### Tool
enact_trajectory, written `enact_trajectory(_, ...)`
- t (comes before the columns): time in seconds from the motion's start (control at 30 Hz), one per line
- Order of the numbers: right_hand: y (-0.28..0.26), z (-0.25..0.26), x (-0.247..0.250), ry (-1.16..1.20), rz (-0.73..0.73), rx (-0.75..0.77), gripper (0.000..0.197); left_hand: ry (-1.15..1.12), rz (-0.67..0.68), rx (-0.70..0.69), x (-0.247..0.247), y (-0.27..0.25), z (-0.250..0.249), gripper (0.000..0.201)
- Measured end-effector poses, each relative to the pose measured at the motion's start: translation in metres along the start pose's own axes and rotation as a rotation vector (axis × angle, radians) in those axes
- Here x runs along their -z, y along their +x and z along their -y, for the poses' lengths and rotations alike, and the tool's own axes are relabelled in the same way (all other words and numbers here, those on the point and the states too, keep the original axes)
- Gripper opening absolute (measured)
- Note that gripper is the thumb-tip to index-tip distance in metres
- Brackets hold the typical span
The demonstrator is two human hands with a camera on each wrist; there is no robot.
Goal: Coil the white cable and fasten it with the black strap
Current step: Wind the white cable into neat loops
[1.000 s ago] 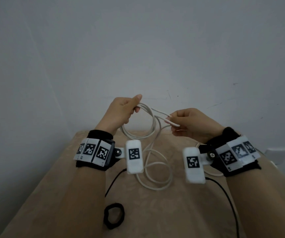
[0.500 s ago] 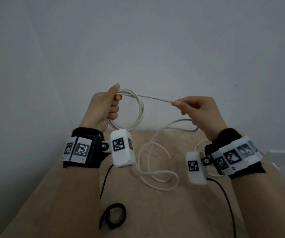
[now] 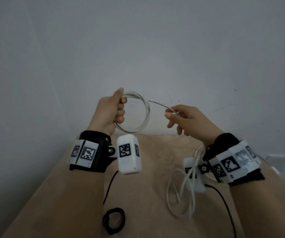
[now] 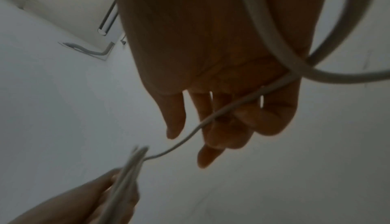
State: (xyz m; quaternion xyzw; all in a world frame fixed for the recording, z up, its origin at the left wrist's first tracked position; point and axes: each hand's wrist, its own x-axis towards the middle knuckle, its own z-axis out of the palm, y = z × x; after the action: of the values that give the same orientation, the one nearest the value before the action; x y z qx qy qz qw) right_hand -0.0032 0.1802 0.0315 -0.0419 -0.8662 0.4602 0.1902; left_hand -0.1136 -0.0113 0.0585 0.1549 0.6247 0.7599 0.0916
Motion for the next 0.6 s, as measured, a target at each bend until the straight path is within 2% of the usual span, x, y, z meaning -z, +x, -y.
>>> enact_trajectory(0.07, 0.002, 0.001, -0.009, 0.051, -0.041, -0.006, 0.017, 0.031, 0.033, 0.009, -0.007, -0.001, 0.003, 0.039)
enact_trajectory(0.13, 0.003, 0.003, -0.015, 0.173, -0.151, 0.002, 0.019, 0.038, 0.04, 0.009, -0.01, -0.003, 0.002, 0.039)
enact_trajectory(0.27, -0.003, 0.012, -0.017, 0.413, -0.281, 0.111, 0.026, 0.036, -0.047, -0.048, -0.011, -0.005, 0.0, 0.04)
enact_trajectory(0.37, -0.008, 0.017, -0.018, 0.503, -0.256, 0.162, 0.025, -0.004, -0.124, -0.115, -0.016, -0.005, 0.001, 0.04)
enact_trajectory(0.5, -0.007, 0.019, -0.024, 0.548, -0.151, 0.135, 0.022, -0.146, -0.15, -0.134, -0.021, -0.004, 0.003, 0.039)
enact_trajectory(0.6, -0.005, 0.018, -0.033, 0.446, -0.214, 0.103, 0.02, -0.202, -0.183, -0.135, -0.023, -0.003, 0.006, 0.039)
